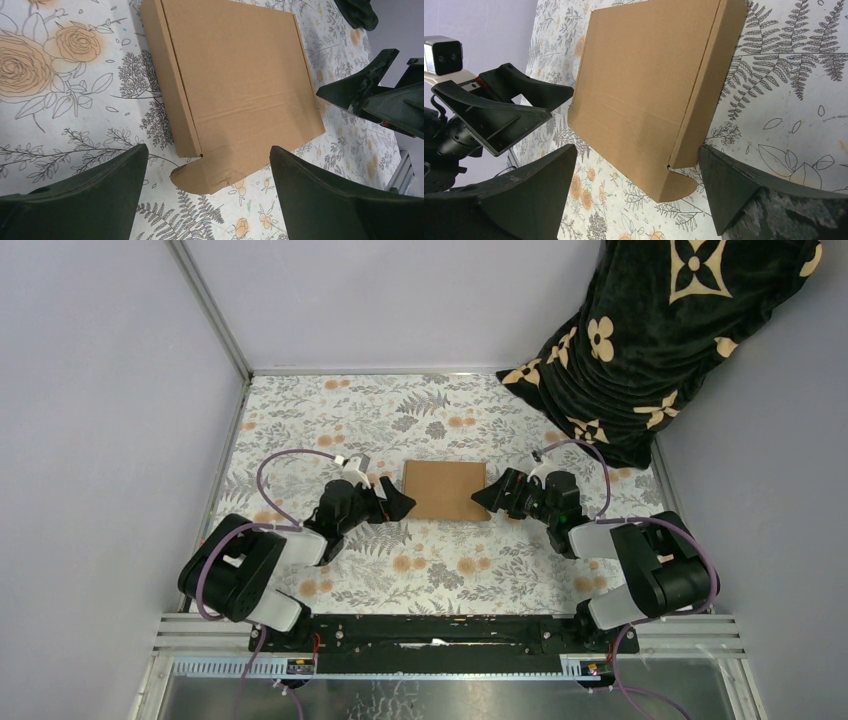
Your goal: Fold the paper box
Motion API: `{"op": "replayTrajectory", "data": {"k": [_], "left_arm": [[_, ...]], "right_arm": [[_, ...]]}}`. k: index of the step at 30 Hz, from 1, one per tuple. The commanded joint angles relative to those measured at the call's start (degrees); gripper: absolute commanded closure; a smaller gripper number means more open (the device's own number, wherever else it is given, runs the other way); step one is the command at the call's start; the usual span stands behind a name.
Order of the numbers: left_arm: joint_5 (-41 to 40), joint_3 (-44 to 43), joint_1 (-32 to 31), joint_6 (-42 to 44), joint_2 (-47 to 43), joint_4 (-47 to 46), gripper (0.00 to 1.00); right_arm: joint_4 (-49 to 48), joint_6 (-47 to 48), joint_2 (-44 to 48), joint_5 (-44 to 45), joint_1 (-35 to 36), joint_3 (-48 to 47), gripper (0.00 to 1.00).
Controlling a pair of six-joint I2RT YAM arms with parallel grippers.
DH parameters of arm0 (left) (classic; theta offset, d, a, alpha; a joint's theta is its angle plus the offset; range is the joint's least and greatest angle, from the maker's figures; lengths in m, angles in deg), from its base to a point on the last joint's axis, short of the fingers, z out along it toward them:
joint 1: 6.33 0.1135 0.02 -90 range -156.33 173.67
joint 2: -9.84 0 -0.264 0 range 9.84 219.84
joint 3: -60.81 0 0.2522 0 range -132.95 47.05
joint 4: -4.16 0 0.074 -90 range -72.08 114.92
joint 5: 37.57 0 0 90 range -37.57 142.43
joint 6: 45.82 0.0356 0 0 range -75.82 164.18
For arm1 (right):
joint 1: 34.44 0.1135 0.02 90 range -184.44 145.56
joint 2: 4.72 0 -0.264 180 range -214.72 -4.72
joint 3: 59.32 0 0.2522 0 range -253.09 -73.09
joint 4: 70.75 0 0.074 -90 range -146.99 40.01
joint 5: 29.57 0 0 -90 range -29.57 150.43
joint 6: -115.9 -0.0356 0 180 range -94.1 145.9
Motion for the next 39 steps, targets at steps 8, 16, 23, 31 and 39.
{"op": "replayTrajectory", "data": {"k": [8, 16, 23, 31, 39], "left_arm": [[3.6, -1.58, 0.61, -0.97, 2.78, -6.79, 0.02], [4.82, -1.93, 0.61, -1.1, 4.08, -7.57, 0.01], [6.48, -2.26, 0.61, -2.11, 5.75, -9.53, 0.01], [7.64, -2.1, 0.52, -2.64, 6.25, -10.75, 0.01], [8.05, -1.34, 0.35, -2.82, 5.48, -10.77, 0.01]], "right_arm": [[-6.41, -1.57, -3.8, -3.39, -0.31, -2.59, 0.0], [-9.93, -3.64, -6.45, -5.14, -0.36, -2.42, 0.0], [-11.13, -4.37, -7.06, -5.4, -0.3, -2.26, 0.0], [-12.13, -5.02, -7.86, -5.79, -0.36, -2.62, 0.0], [-14.14, -6.15, -8.84, -6.33, -0.31, -2.3, 0.0]]}}
